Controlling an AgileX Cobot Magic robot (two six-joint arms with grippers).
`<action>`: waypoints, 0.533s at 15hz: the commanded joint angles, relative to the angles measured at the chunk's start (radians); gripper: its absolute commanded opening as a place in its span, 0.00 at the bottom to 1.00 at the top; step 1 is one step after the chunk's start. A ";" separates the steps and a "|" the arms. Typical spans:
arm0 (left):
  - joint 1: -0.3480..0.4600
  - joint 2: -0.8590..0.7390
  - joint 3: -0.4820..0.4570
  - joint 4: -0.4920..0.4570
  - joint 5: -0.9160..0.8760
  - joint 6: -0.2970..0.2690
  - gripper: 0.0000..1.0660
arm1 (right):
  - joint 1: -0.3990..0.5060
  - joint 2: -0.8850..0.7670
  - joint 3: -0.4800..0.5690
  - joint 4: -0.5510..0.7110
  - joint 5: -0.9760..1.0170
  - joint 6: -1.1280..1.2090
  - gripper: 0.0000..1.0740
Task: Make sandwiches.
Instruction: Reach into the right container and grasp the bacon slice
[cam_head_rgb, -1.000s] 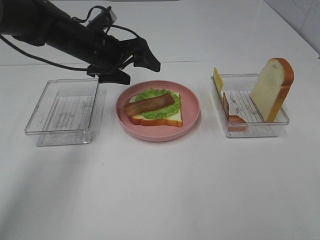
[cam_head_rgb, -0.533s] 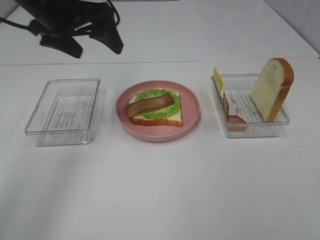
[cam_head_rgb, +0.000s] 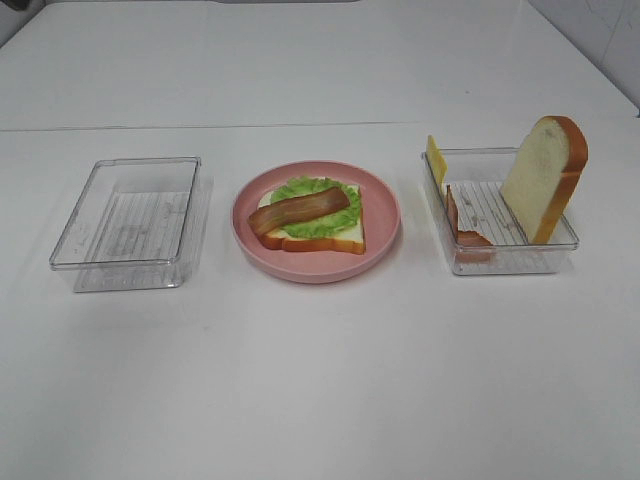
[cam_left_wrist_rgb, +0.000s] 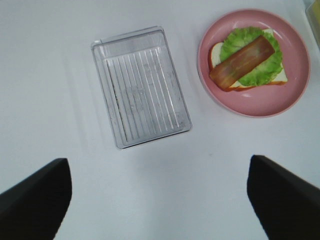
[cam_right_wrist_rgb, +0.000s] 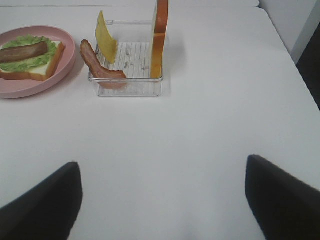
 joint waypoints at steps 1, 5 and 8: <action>-0.003 -0.150 0.072 0.016 0.081 -0.010 0.84 | -0.006 -0.013 0.000 0.002 -0.011 -0.008 0.77; -0.003 -0.390 0.262 0.016 0.079 -0.010 0.84 | -0.006 -0.013 0.000 0.002 -0.011 -0.008 0.77; -0.003 -0.616 0.481 0.016 0.061 -0.009 0.84 | -0.006 -0.013 0.000 0.002 -0.011 -0.008 0.77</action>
